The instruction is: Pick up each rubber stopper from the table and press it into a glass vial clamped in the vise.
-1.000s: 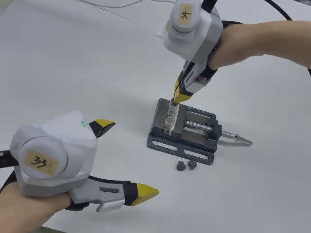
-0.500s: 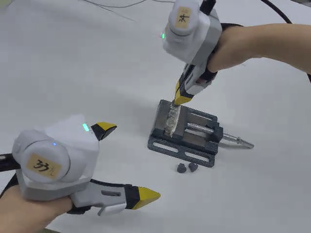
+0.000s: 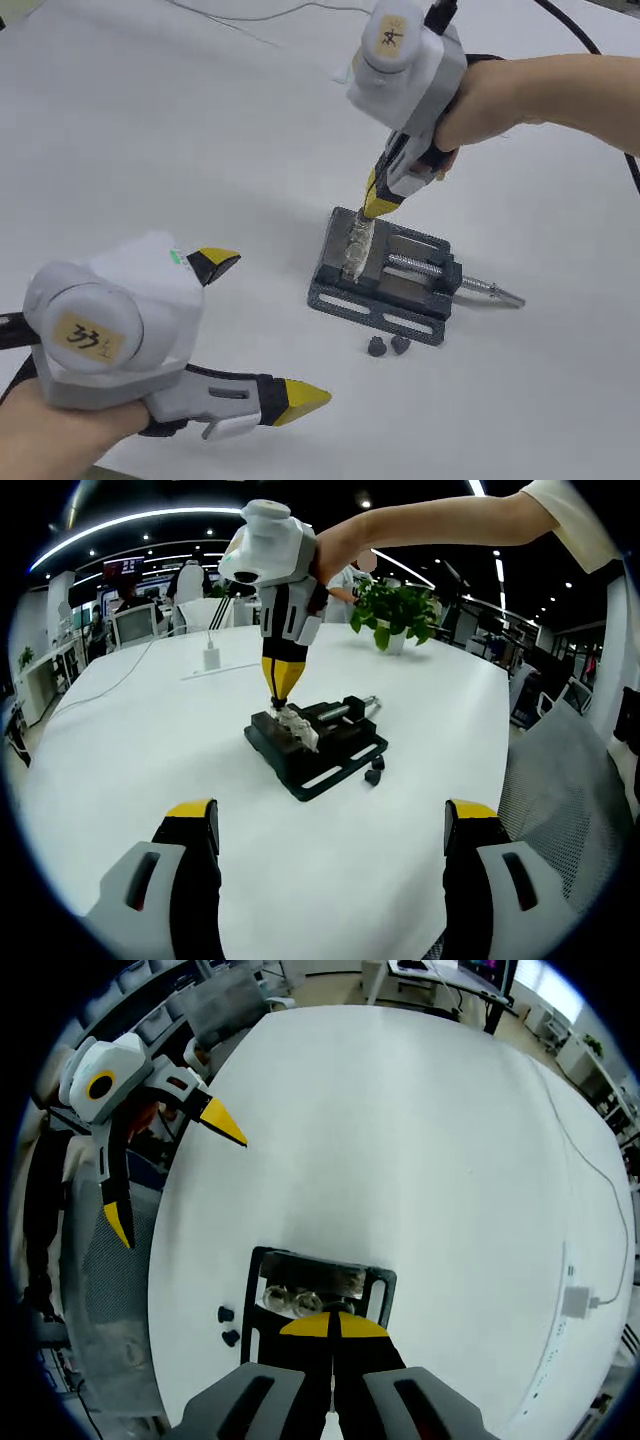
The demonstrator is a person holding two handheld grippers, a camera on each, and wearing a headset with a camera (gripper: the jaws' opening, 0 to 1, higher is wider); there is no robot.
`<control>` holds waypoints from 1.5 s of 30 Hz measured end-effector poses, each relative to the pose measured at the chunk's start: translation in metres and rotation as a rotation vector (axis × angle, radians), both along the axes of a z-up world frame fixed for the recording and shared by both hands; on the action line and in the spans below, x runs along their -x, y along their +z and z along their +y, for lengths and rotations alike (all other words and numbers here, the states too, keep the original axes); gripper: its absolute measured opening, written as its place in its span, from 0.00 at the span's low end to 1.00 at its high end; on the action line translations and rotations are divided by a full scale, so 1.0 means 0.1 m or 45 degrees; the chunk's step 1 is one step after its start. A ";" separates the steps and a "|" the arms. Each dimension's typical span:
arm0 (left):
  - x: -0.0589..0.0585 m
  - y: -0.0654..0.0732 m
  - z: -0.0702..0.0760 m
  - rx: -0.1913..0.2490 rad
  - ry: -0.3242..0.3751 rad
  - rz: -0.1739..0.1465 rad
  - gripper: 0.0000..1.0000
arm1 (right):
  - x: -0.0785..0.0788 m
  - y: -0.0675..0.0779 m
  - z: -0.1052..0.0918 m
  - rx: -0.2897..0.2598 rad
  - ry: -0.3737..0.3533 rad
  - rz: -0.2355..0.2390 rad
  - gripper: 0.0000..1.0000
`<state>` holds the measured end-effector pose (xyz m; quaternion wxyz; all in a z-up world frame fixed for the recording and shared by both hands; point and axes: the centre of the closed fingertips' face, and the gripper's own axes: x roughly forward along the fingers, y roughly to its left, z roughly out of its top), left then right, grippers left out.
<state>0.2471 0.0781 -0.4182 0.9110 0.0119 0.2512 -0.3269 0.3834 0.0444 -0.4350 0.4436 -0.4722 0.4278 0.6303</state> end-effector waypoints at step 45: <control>-0.06 0.26 0.08 -0.047 -0.051 -0.067 0.93 | 0.25 0.18 0.02 -0.394 -0.190 -0.109 0.55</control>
